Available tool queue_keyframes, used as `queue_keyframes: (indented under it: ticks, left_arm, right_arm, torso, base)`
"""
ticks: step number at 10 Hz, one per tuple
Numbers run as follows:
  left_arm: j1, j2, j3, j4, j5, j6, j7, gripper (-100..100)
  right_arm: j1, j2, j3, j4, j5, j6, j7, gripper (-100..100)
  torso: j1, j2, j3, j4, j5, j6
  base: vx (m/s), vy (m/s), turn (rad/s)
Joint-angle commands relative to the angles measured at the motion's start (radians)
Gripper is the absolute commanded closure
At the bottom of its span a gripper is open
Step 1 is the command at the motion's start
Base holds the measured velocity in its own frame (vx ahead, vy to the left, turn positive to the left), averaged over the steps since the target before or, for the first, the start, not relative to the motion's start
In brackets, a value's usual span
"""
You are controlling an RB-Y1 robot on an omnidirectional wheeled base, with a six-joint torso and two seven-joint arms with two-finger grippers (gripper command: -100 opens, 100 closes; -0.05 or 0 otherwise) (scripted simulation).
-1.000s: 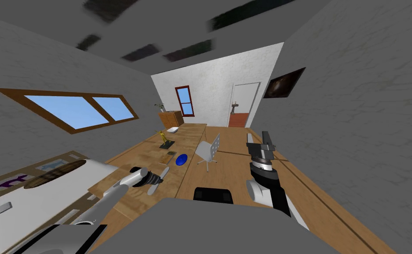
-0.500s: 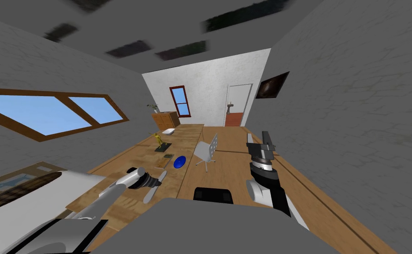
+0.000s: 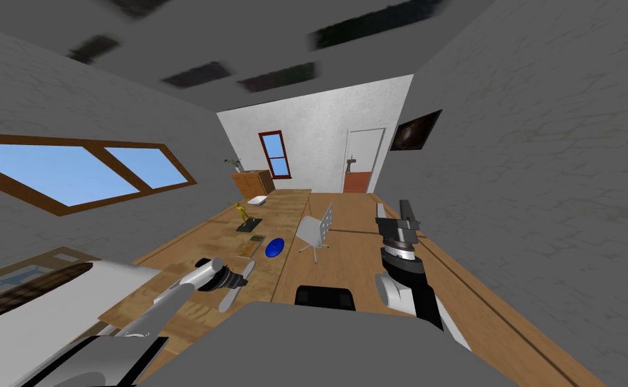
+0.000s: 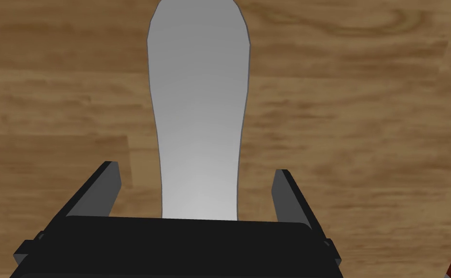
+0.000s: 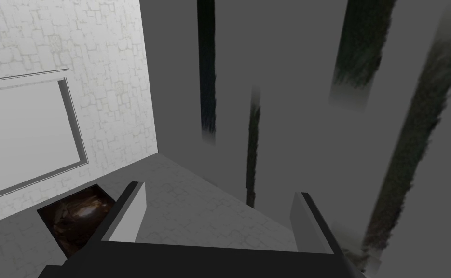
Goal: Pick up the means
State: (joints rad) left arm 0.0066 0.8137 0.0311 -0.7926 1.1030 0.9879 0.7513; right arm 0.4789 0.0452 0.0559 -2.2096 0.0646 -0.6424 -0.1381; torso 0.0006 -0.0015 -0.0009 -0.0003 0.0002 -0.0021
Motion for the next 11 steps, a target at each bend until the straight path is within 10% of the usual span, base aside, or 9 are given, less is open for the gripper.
queue_keyframes:
  ticks: [1,5,6,7,10,11]
  left_arm:
    - [0.000,0.000,0.000,0.000,0.000,0.000,0.000,100]
    - [0.000,-0.001,0.000,0.000,0.001,0.002,0.000,100]
    - [0.000,-0.001,0.000,0.000,0.001,0.002,0.000,0]
    - [-0.013,-0.023,0.000,0.027,-0.015,-0.019,-0.013,100]
    - [0.003,0.024,-0.002,-0.020,0.013,0.018,0.011,100]
    - [0.004,0.027,-0.002,-0.023,0.014,0.022,0.014,0]
  right_arm:
    - [0.000,0.000,0.000,0.000,0.000,0.000,0.000,0]
    - [0.000,0.000,0.000,0.000,0.000,0.000,0.000,0]
    - [0.000,0.000,0.000,0.000,0.000,0.000,0.000,0]
    - [0.000,0.000,0.000,0.000,0.000,0.000,0.000,0]
    - [0.000,0.000,0.000,0.000,0.000,0.000,0.000,0]
    - [0.000,0.000,0.000,0.000,0.000,0.000,0.000,0]
  torso:
    - [0.000,0.000,0.000,0.000,0.000,0.000]
    - [0.001,0.000,0.000,0.000,0.000,0.000]
    - [0.001,0.000,0.000,0.000,0.000,0.000]
    - [0.001,0.000,0.000,0.000,0.000,0.000]
    - [0.003,0.000,0.000,0.000,0.002,0.001]
    - [0.004,-0.001,-0.001,0.000,0.003,0.001]
  base:
    - [0.000,0.000,0.000]
    - [0.000,0.000,0.000]
    - [0.000,0.000,0.000]
    - [0.025,0.026,0.015]
    - [-0.021,-0.023,-0.012]
    - [0.000,0.000,0.000]
